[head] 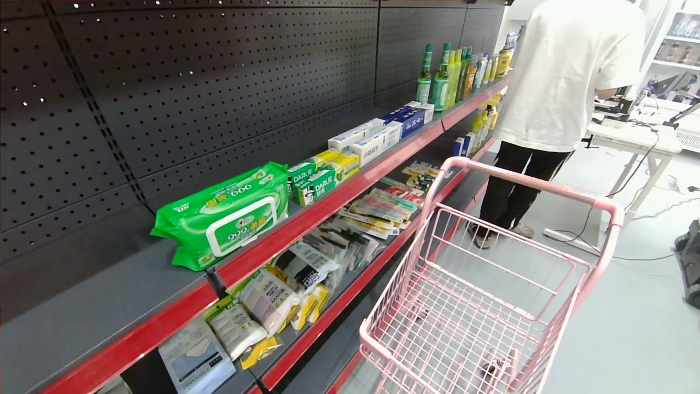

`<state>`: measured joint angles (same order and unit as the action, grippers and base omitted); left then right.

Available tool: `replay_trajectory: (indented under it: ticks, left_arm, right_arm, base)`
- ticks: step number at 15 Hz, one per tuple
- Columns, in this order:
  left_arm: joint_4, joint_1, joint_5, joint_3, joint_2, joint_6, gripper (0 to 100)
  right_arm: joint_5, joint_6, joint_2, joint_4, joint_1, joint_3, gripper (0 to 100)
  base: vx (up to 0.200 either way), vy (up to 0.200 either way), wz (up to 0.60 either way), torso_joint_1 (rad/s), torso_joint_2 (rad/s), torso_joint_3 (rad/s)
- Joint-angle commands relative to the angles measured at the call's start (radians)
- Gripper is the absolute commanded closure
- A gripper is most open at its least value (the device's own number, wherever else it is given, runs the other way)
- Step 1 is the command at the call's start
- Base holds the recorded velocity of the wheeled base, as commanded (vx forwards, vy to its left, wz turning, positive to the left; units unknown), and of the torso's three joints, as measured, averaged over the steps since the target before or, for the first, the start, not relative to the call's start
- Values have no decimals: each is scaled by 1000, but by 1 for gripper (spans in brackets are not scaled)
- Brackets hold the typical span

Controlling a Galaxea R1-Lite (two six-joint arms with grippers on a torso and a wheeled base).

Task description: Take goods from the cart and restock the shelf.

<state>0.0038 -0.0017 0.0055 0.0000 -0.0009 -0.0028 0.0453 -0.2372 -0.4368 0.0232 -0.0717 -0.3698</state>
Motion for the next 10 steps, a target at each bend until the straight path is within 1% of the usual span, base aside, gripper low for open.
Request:
replay_trajectory:
  ticks: [1, 10]
  left_arm:
    - [1, 0, 1, 0, 1, 0, 100]
    - [1, 0, 1, 0, 1, 0, 100]
  right_arm:
    - [1, -2, -14, 0, 1, 0, 100]
    - [7, -8, -31, 0, 4, 17, 100]
  base:
    - [0, 0, 0, 198, -476, -271]
    - [0, 0, 0, 169, -382, -216]
